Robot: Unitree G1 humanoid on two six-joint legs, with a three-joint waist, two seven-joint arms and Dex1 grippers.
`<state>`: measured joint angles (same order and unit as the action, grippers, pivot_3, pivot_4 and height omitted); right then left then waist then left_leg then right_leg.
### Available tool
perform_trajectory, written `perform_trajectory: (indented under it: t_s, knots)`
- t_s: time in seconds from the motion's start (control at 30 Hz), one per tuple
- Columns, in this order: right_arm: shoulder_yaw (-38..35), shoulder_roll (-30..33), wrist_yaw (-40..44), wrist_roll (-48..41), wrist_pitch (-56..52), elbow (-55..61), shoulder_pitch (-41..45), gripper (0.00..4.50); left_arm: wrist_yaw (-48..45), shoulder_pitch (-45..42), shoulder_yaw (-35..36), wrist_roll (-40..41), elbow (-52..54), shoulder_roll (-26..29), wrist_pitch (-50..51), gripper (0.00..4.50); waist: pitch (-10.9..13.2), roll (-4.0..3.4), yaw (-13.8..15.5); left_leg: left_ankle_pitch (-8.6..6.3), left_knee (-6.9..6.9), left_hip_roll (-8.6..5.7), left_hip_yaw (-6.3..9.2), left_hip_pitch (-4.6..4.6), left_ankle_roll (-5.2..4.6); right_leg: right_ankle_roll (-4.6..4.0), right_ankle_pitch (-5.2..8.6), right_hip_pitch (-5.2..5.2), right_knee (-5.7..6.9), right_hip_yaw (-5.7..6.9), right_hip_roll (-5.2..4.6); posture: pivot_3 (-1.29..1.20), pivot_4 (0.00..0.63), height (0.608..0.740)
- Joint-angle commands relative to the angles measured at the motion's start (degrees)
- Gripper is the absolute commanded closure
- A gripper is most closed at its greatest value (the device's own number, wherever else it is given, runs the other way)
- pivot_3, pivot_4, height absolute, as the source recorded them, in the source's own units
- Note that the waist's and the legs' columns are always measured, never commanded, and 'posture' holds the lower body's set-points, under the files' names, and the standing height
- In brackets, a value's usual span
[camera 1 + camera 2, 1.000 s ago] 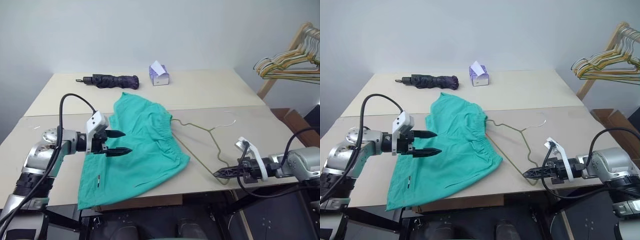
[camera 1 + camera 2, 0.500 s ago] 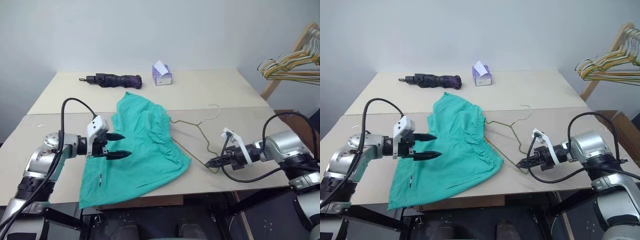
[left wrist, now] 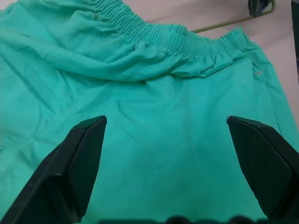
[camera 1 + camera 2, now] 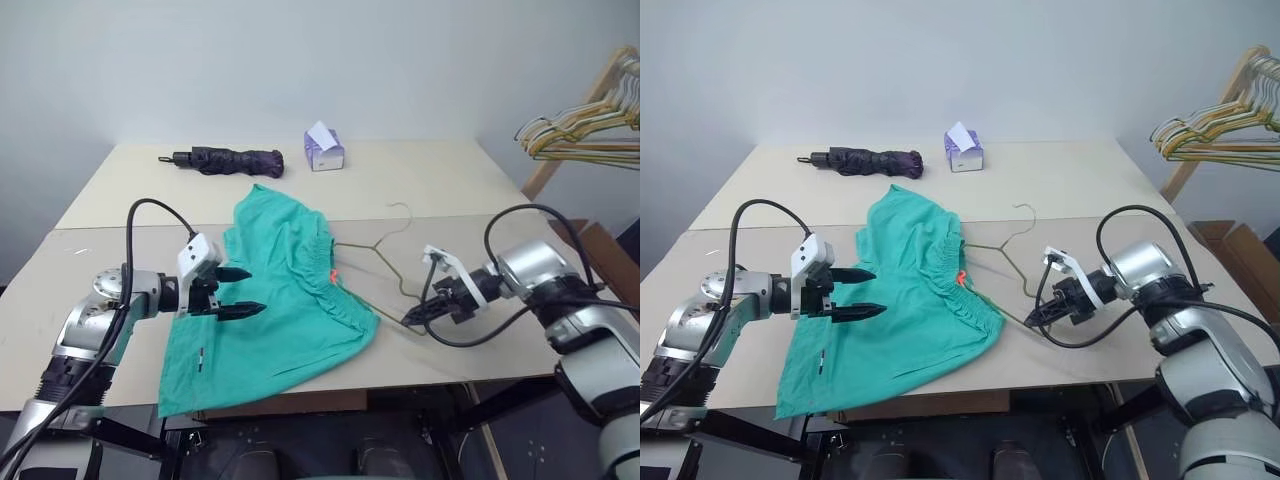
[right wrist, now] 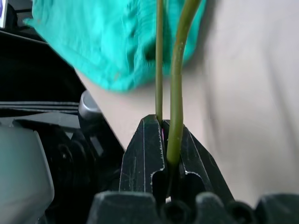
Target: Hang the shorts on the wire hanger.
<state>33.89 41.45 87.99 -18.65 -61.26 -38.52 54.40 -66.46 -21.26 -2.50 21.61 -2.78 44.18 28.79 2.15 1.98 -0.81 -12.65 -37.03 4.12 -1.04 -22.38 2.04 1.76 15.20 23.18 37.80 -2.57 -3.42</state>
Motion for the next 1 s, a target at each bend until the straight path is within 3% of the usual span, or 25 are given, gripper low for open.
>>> perform_trajectory:
  t_s: [0.03,0.37,0.47,0.57,0.73,0.8,0.87,1.0]
  knots:
    - [-1.7,-0.8,1.9,2.2,2.3,-3.6,3.3,4.5,0.3,-1.1,0.6,-0.3,0.5,-0.1,-1.2,0.05,0.0,0.0,0.3,0.0,-0.01,0.0,0.0,0.0,0.0,0.0,0.0,0.0,0.0,0.01,0.0,0.06,0.0,0.74]
    - [-8.7,-6.5,-2.4,4.1,0.7,-14.6,8.3,4.5,0.8,-1.5,0.8,-0.9,0.4,-1.0,-1.4,0.05,0.0,-0.01,-0.1,0.0,-0.01,0.0,0.01,0.02,0.0,0.0,0.0,0.01,0.09,0.02,0.0,0.05,0.0,0.74]
    - [-10.2,-6.8,-4.0,3.9,-0.3,-10.3,7.1,4.5,0.9,-1.4,1.0,-0.9,0.6,-0.9,-1.3,0.05,0.0,-0.01,0.0,0.0,0.0,0.0,0.02,0.0,0.0,0.0,0.0,0.02,0.1,0.02,0.0,0.06,0.0,0.74]
    - [-17.4,-8.2,-16.1,4.1,3.2,-5.1,4.8,4.5,1.1,-1.2,1.5,-0.6,1.1,-0.7,-1.0,0.05,0.0,-0.01,-0.1,0.0,-0.01,0.0,0.01,0.03,0.0,0.0,0.0,0.02,0.16,0.01,0.0,0.06,0.0,0.74]
    - [-25.0,-4.0,-12.6,-4.0,4.7,21.4,-7.0,4.5,1.2,-0.5,2.2,-0.3,2.0,-0.4,-0.7,0.05,0.0,-0.04,0.6,0.0,0.0,-0.01,0.09,-0.14,0.0,0.03,0.02,0.1,0.07,0.07,-0.01,0.07,0.0,0.74]
    - [-24.0,-3.0,-13.0,-4.4,3.5,26.5,-10.7,4.5,1.1,-0.4,2.4,-0.4,2.0,-0.3,-0.8,0.05,0.0,-0.04,0.8,0.0,-0.01,-0.01,0.09,-0.17,0.0,0.03,0.02,0.1,0.06,0.09,-0.02,0.06,0.0,0.74]
    - [-21.5,-3.7,-15.5,-2.4,3.3,27.0,-12.2,4.5,1.0,-0.6,2.3,-0.6,1.5,-0.3,-0.9,0.05,0.0,-0.04,1.0,0.0,-0.02,-0.01,0.08,-0.14,0.0,0.03,0.02,0.1,0.08,0.08,-0.02,0.04,0.0,0.74]
    - [-21.8,-12.6,-31.2,4.1,6.1,16.1,-8.5,4.5,0.8,-2.3,1.2,-1.5,-0.5,-1.1,-1.8,0.05,0.0,-0.01,-0.3,0.0,0.01,-0.01,0.02,0.21,0.0,0.01,0.03,-0.11,0.17,0.02,0.01,0.03,0.0,0.74]
